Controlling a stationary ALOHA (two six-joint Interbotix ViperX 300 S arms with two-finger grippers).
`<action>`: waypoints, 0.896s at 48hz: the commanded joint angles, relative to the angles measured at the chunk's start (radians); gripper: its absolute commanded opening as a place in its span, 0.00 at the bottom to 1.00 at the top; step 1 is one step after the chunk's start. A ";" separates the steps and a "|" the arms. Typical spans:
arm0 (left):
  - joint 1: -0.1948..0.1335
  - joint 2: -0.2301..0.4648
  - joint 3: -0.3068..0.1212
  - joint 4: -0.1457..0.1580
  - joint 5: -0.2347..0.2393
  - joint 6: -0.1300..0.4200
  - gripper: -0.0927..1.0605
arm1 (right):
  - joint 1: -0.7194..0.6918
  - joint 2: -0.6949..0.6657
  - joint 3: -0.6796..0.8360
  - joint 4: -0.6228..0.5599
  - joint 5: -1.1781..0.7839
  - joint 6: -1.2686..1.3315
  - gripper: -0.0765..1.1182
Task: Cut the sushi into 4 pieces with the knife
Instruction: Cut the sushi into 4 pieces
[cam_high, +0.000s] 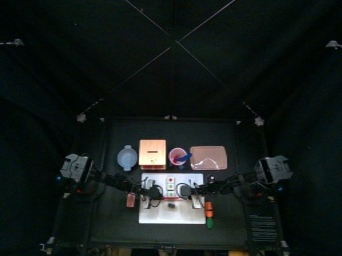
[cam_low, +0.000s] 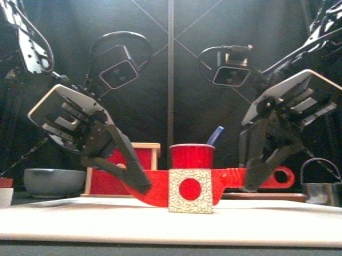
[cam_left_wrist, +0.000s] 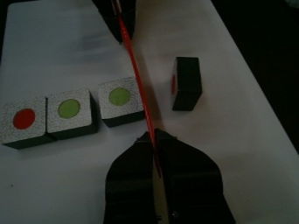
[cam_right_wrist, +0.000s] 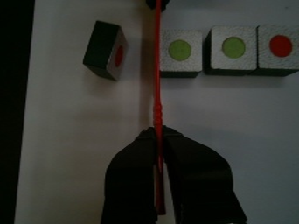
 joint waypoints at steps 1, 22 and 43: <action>0.003 -0.058 -0.028 0.006 -0.006 0.008 0.44 | -0.020 -0.072 -0.041 -0.003 -0.018 -0.003 0.15; 0.071 -0.275 -0.002 0.060 -0.005 0.011 0.78 | -0.021 -0.201 0.002 -0.003 0.044 -0.002 0.15; 0.092 -0.357 0.057 0.091 -0.005 0.008 0.78 | -0.026 -0.423 0.112 0.100 0.295 0.006 0.16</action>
